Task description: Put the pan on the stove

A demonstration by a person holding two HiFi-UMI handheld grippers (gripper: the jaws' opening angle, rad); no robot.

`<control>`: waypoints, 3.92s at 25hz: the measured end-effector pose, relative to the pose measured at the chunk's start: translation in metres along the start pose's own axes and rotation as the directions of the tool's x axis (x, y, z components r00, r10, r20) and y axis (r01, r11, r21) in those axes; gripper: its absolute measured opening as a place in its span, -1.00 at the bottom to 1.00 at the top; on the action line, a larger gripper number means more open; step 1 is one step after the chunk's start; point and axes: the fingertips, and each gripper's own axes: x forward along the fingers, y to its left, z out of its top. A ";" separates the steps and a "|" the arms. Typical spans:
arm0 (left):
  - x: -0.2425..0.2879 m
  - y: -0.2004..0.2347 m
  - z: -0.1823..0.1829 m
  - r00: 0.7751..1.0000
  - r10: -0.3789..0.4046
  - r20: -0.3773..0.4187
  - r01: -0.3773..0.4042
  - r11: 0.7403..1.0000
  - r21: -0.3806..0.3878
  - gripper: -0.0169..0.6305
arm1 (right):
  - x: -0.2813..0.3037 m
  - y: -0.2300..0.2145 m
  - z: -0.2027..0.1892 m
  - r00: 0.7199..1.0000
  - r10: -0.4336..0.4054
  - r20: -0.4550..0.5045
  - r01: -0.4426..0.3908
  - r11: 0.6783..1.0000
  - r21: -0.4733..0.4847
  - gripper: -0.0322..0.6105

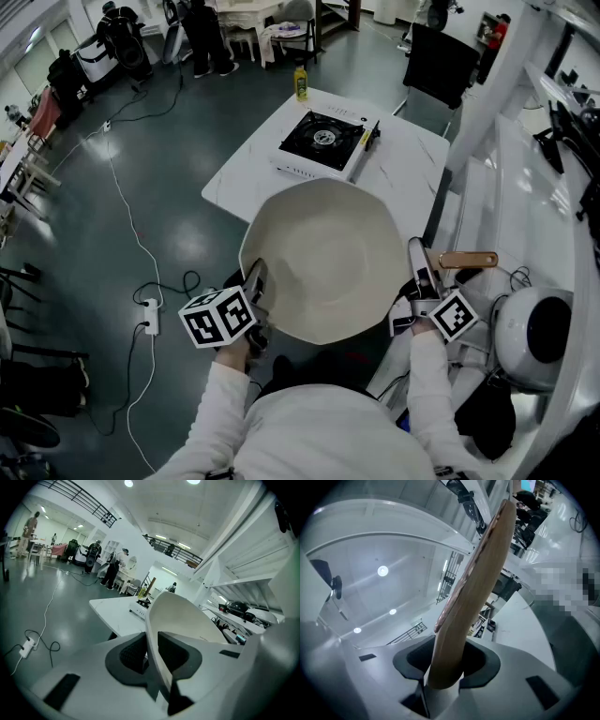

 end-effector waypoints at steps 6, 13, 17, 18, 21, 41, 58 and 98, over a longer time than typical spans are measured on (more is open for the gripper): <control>0.003 -0.004 -0.002 1.000 0.003 -0.001 -0.003 1.000 0.002 -0.70 | 0.000 -0.003 0.004 1.000 0.008 0.000 -0.008 1.000 0.002 -0.35; 0.005 -0.009 -0.005 1.000 0.008 0.000 -0.008 1.000 -0.002 -0.70 | -0.001 -0.008 0.007 1.000 -0.009 -0.005 0.009 1.000 0.014 -0.35; 0.005 -0.009 -0.005 1.000 0.014 0.004 -0.014 1.000 0.008 -0.70 | 0.000 -0.011 0.004 1.000 -0.012 -0.023 0.012 1.000 0.000 -0.36; 0.005 -0.009 -0.004 1.000 0.016 0.007 -0.017 1.000 0.012 -0.70 | 0.001 -0.013 0.004 1.000 -0.010 -0.026 0.010 1.000 0.009 -0.36; 0.005 -0.010 -0.003 1.000 0.025 0.014 -0.025 1.000 0.012 -0.70 | 0.004 -0.012 0.006 1.000 0.012 -0.025 -0.012 1.000 0.022 -0.36; 0.117 0.037 0.078 1.000 -0.003 -0.013 0.003 1.000 -0.002 -0.70 | 0.139 -0.039 0.013 1.000 0.000 -0.008 0.000 1.000 0.014 -0.37; 0.236 0.071 0.169 0.995 -0.076 -0.066 0.077 0.997 0.011 -0.70 | 0.262 -0.065 0.030 0.998 -0.059 0.038 0.060 0.998 -0.014 -0.37; 0.427 0.050 0.274 0.980 -0.098 -0.173 0.121 0.985 0.123 -0.70 | 0.404 -0.156 0.096 0.987 -0.140 0.081 0.135 0.989 0.068 -0.37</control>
